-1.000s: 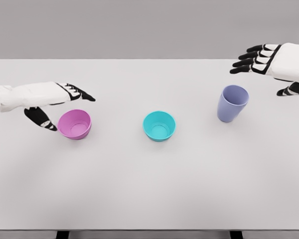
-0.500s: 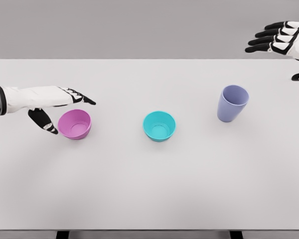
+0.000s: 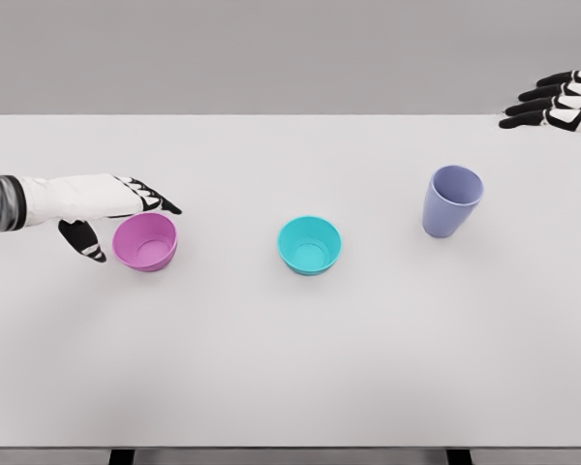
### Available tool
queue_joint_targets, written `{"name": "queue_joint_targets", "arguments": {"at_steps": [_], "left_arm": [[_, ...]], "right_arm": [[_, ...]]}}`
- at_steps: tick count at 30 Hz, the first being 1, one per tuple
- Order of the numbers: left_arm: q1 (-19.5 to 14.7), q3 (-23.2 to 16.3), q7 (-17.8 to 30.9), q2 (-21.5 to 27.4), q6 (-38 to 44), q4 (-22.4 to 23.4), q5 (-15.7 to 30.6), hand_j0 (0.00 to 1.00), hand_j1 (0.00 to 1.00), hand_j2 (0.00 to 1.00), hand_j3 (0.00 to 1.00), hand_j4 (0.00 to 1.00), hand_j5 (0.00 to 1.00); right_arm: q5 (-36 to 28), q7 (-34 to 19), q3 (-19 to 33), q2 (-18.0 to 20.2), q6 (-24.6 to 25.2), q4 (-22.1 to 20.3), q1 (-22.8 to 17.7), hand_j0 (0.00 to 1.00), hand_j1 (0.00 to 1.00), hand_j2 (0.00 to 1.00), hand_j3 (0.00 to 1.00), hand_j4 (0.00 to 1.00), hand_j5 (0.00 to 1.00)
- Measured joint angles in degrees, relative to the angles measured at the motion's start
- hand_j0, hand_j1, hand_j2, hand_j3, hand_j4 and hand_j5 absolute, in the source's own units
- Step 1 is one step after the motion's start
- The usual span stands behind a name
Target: Stacking bowl and cup with both arms
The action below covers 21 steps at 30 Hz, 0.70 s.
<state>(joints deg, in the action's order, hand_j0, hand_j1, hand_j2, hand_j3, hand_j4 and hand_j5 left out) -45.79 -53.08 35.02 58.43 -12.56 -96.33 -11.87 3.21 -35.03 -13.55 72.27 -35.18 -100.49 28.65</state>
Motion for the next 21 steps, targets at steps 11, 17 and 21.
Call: {"name": "queue_joint_targets", "arguments": {"at_steps": [11, 17, 21], "left_arm": [[0.2, 0.0, 0.0, -1.8, -0.5, -0.3, -7.0, 1.0, 1.0, 1.0, 1.0, 1.0, 1.0], [0.5, -0.1, 0.0, -2.0, -0.5, -0.3, -7.4, 1.0, 1.0, 1.0, 1.0, 1.0, 1.0], [0.6, -0.1, 0.0, -2.7, -0.4, -0.1, -7.4, 1.0, 1.0, 1.0, 1.0, 1.0, 1.0]], "right_arm": [[-2.4, 0.0, 1.0, 2.6, 0.0, 0.0, -1.1, 1.0, 1.0, 1.0, 1.0, 1.0, 1.0], [-2.5, 0.0, 1.0, 1.1, 0.0, -0.1, -3.5, 1.0, 1.0, 1.0, 1.0, 1.0, 1.0], [-2.6, 0.0, 1.2, -0.3, 0.0, -0.1, -3.2, 1.0, 1.0, 1.0, 1.0, 1.0, 1.0]]}}
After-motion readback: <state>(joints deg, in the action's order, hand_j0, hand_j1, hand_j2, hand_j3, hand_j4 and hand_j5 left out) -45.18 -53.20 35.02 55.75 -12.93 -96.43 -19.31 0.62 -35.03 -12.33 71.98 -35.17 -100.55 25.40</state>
